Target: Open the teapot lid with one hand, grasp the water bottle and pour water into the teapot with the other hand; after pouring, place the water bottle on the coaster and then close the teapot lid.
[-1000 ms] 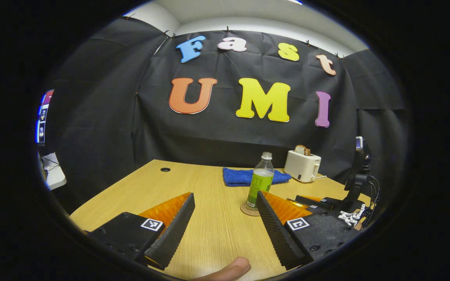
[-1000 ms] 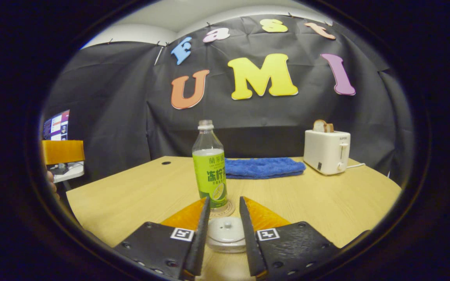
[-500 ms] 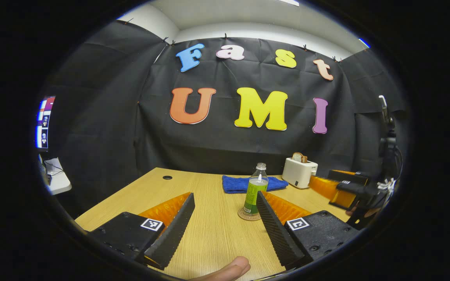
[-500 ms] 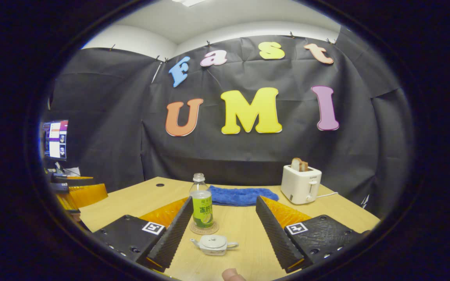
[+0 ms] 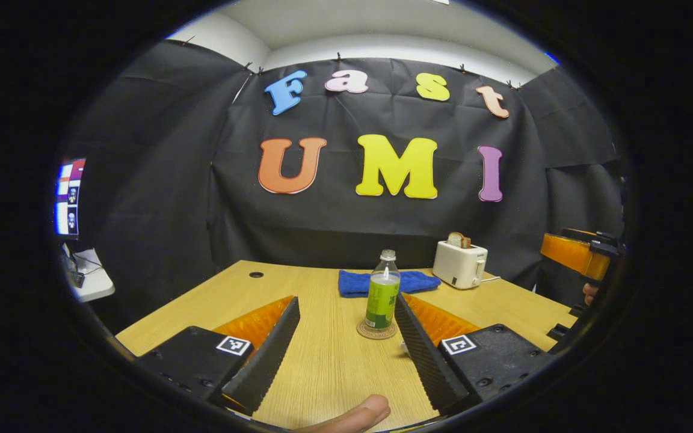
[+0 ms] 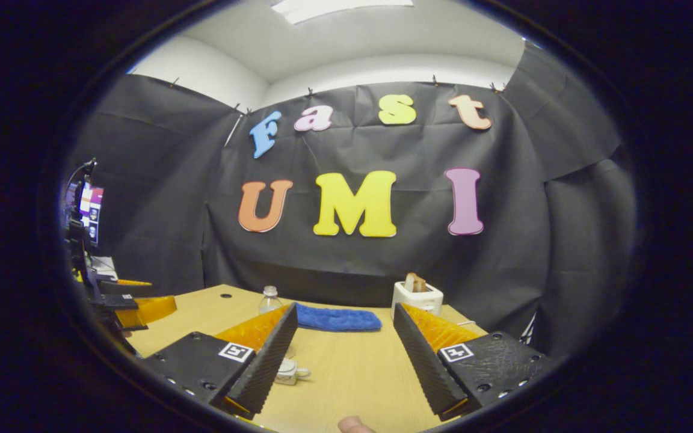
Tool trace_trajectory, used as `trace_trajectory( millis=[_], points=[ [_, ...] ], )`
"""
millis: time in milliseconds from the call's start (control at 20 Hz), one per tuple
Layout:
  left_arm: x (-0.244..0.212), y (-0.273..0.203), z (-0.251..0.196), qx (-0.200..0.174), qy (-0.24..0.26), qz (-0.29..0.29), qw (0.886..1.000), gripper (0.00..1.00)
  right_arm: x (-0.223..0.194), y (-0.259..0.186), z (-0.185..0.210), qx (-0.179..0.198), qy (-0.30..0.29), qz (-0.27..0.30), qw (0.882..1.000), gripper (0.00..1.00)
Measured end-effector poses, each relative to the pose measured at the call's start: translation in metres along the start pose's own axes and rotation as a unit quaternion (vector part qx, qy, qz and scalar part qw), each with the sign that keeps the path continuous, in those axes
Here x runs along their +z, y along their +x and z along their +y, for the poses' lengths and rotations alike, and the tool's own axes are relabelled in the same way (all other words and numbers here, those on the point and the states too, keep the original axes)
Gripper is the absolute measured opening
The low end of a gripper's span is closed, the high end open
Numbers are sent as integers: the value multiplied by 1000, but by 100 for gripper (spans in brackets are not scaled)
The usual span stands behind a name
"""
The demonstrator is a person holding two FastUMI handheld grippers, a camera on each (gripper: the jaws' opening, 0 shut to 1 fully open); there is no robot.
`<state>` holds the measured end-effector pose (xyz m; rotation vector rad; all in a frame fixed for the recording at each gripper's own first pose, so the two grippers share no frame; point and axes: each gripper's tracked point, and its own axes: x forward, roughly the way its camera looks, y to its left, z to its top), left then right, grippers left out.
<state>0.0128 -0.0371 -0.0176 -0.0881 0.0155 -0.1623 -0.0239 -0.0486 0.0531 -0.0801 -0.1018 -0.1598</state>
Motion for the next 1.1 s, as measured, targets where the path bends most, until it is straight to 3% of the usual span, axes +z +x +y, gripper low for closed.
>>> trace_trajectory(
  millis=[200,350,750,1100],
  points=[
    [5,-2,-1,26,36,-19,999,99,-29,2,-27,-6,1,28,1000,96],
    [3,0,-3,35,31,-24,999,99,-28,3,-33,-5,-2,27,1000,96],
    [-7,9,1,49,47,-22,997,99,-43,10,-15,17,-23,40,999,97],
    [-12,10,10,57,43,-11,997,99,-46,12,-18,14,-17,43,999,95]
  ],
)
